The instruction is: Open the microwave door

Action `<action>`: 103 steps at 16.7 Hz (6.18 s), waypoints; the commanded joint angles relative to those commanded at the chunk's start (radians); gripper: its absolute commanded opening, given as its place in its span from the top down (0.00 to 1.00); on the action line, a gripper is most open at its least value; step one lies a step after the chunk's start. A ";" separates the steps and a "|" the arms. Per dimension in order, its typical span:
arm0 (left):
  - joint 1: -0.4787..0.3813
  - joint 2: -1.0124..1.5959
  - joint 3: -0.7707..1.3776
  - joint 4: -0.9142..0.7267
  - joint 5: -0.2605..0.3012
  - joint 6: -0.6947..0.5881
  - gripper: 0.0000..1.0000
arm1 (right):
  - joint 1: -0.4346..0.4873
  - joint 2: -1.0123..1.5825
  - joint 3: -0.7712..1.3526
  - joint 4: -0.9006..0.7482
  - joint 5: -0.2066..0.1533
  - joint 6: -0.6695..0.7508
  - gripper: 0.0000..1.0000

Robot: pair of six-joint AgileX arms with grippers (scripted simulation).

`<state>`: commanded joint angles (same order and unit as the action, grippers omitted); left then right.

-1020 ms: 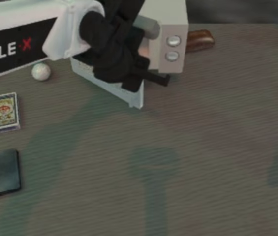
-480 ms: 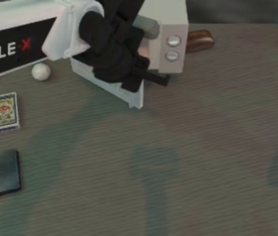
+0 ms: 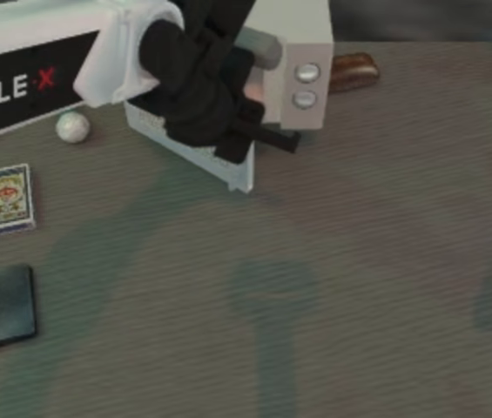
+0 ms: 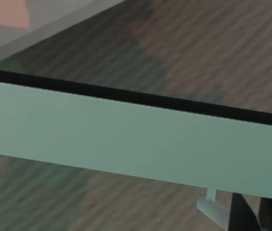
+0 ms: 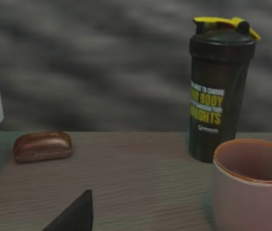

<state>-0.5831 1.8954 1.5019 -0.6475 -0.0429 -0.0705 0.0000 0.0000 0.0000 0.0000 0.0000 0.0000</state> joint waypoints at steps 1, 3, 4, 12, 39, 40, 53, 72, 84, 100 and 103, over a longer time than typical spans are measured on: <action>0.000 0.000 0.000 0.000 0.000 0.000 1.00 | 0.000 0.000 0.000 0.000 0.000 0.000 0.00; -0.004 0.001 -0.005 0.001 0.008 0.000 1.00 | 0.000 0.000 0.000 0.000 0.000 0.000 0.00; 0.000 -0.006 -0.011 0.004 0.014 0.011 1.00 | 0.000 0.000 0.000 0.000 0.000 0.000 0.00; 0.043 -0.075 -0.097 0.022 0.082 0.141 1.00 | 0.000 0.000 0.000 0.000 0.000 0.000 0.00; 0.051 -0.087 -0.113 0.024 0.106 0.171 1.00 | 0.000 0.000 0.000 0.000 0.000 0.000 0.00; 0.060 -0.095 -0.125 0.022 0.118 0.194 1.00 | 0.000 0.000 0.000 0.000 0.000 0.000 0.00; 0.099 -0.137 -0.172 0.021 0.172 0.298 1.00 | 0.000 0.000 0.000 0.000 0.000 0.000 0.00; 0.101 -0.138 -0.176 0.020 0.185 0.310 1.00 | 0.000 0.000 0.000 0.000 0.000 0.000 0.00; 0.169 -0.182 -0.220 -0.007 0.268 0.475 1.00 | 0.000 0.000 0.000 0.000 0.000 0.000 0.00; 0.169 -0.182 -0.220 -0.007 0.268 0.475 1.00 | 0.000 0.000 0.000 0.000 0.000 0.000 0.00; 0.169 -0.182 -0.220 -0.007 0.268 0.475 1.00 | 0.000 0.000 0.000 0.000 0.000 0.000 0.00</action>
<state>-0.4142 1.7136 1.2816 -0.6542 0.2251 0.4042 0.0000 0.0000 0.0000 0.0000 0.0000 0.0000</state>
